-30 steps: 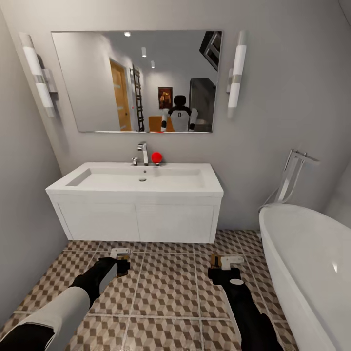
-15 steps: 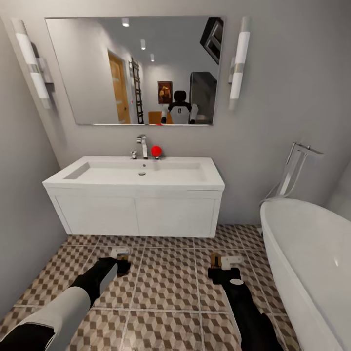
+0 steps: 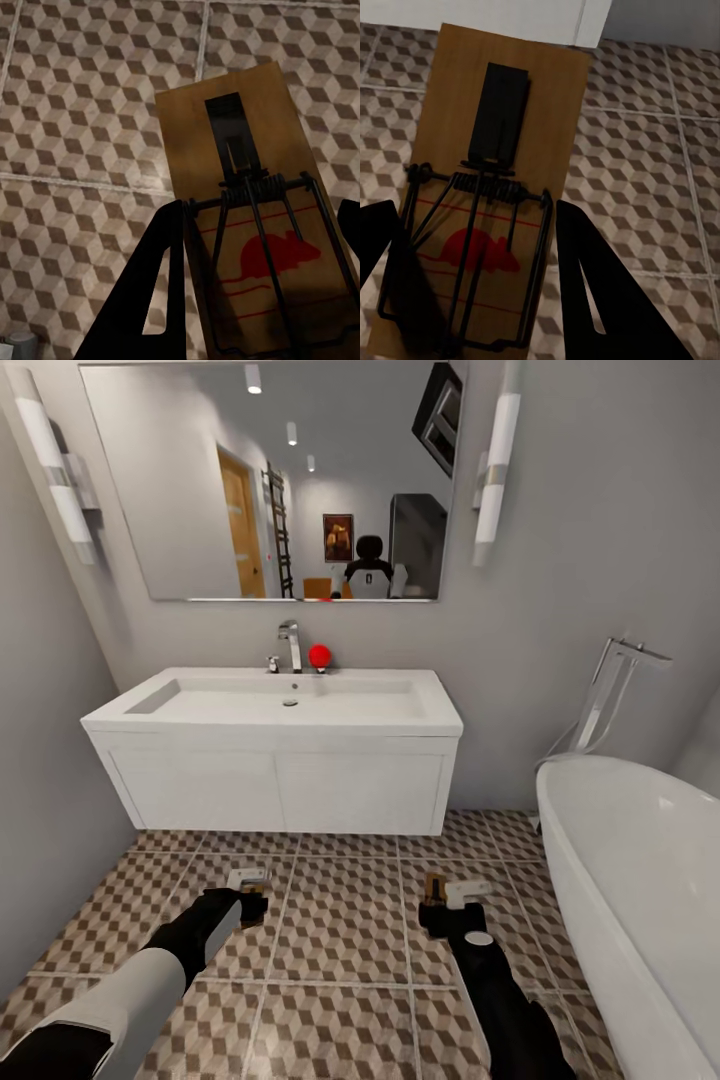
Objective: Take the four mousetraps from the cabinet in the bathroom and place them on the bathroom floor. Make sure all four end up on the same floor surface, and ensure that at least two of them are either under or directly next to the same bathroom sink.
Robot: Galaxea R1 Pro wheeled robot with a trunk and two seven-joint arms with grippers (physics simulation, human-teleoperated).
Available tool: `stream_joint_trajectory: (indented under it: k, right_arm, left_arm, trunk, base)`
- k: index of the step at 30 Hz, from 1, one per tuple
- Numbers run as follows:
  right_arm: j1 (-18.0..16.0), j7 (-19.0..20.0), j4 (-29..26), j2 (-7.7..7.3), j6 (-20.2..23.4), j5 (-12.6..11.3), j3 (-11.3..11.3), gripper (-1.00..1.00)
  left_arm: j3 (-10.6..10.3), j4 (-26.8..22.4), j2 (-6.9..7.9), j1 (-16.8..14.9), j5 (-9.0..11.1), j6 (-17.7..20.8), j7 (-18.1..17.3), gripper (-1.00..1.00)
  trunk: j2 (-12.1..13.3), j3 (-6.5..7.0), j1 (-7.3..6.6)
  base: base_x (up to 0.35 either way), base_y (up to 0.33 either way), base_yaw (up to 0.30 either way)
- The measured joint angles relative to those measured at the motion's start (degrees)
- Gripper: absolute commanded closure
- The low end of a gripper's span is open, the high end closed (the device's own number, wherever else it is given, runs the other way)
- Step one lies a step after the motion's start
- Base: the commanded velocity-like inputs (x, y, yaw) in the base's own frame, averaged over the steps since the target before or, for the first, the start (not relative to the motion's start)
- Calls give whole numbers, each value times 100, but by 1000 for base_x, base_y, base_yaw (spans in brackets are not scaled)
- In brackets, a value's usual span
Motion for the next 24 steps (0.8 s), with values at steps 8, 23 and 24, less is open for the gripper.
stream_joint_trajectory:
  k: [8,23,24]
  right_arm:
    - [0,6,0,1,-51,1,38,100]
    - [0,-10,0,1,-216,-2,39,100]
    - [0,-11,0,1,-217,-2,41,100]
  left_arm:
    - [0,0,0,0,-3,0,0,100]
    - [0,0,-46,0,1,0,0,100]
    - [0,0,-60,0,-1,0,0,100]
  trunk:
    - [-321,-216,176]
    - [-923,-622,505]
    - [-963,-649,527]
  base:
    - [0,0,0]
    - [0,0,0]
    - [0,0,0]
